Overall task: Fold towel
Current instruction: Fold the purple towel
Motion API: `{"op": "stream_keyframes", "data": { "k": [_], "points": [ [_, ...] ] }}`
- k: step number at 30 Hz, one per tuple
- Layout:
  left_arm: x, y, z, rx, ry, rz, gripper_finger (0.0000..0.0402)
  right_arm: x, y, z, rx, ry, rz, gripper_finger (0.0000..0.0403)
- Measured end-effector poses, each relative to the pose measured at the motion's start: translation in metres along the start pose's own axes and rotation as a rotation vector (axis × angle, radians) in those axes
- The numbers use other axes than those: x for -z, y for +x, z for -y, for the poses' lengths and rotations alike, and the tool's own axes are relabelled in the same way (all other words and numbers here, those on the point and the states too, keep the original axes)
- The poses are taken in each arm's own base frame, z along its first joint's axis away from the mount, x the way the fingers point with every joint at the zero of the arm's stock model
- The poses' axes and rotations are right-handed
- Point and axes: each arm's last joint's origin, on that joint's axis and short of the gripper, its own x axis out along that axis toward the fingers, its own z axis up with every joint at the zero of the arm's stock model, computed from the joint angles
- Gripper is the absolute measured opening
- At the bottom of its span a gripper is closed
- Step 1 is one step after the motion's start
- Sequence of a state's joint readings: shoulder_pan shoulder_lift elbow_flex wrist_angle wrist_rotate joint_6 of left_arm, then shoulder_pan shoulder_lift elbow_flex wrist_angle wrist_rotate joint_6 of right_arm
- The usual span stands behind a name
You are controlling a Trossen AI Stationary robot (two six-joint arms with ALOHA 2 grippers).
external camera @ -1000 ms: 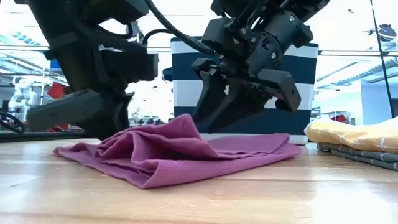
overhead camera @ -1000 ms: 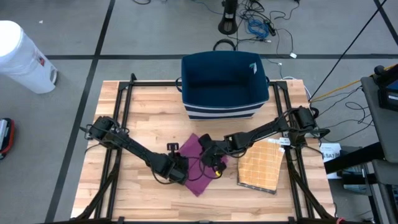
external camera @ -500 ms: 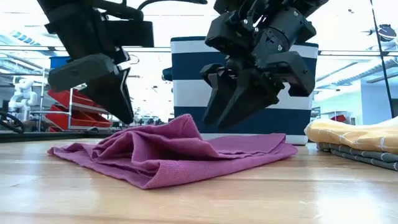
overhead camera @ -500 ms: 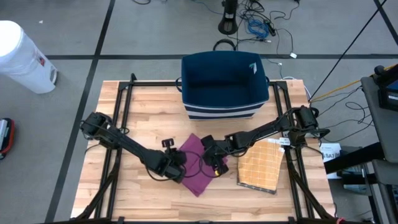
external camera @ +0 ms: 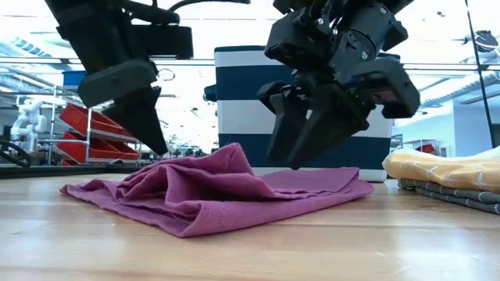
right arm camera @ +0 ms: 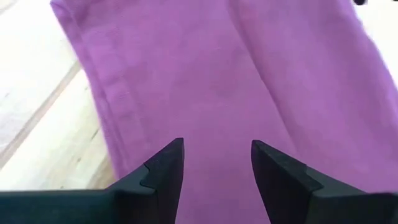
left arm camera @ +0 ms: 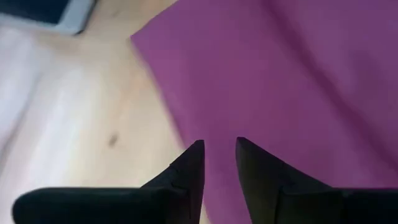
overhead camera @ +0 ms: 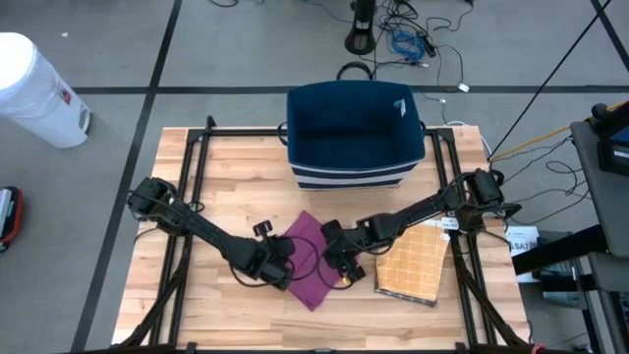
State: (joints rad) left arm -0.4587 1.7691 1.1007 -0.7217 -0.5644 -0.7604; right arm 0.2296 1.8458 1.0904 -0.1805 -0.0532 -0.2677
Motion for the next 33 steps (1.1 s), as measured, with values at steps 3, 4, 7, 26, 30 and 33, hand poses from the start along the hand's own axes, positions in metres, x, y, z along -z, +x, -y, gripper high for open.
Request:
{"op": "stream_keyframes", "data": {
  "k": [3, 4, 7, 26, 30, 33],
  "points": [
    [-0.006, -0.001, 0.008, 0.085, 0.034, 0.046, 0.0099, 0.0, 0.0, -0.004, -0.009, 0.007, -0.013, 0.0174],
    [-0.008, -0.002, 0.011, 0.111, 0.048, 0.072, 0.0099, 0.001, 0.0, -0.004, -0.012, 0.011, -0.017, 0.0174],
    [-0.011, -0.005, 0.017, 0.144, 0.101, 0.125, 0.0099, 0.002, 0.0, -0.006, -0.017, 0.027, -0.03, 0.0174],
    [-0.004, -0.028, 0.048, 0.298, 0.307, 0.288, 0.0099, -0.002, 0.002, -0.046, -0.14, -0.124, -0.046, 0.0173],
    [-0.006, -0.024, 0.048, 0.294, 0.299, 0.288, 0.0099, 0.001, 0.008, -0.047, -0.067, -0.145, -0.083, 0.0173],
    [-0.006, -0.021, 0.049, 0.293, 0.295, 0.289, 0.0099, 0.005, 0.018, -0.047, -0.072, -0.151, -0.098, 0.0173]
  ]
}}
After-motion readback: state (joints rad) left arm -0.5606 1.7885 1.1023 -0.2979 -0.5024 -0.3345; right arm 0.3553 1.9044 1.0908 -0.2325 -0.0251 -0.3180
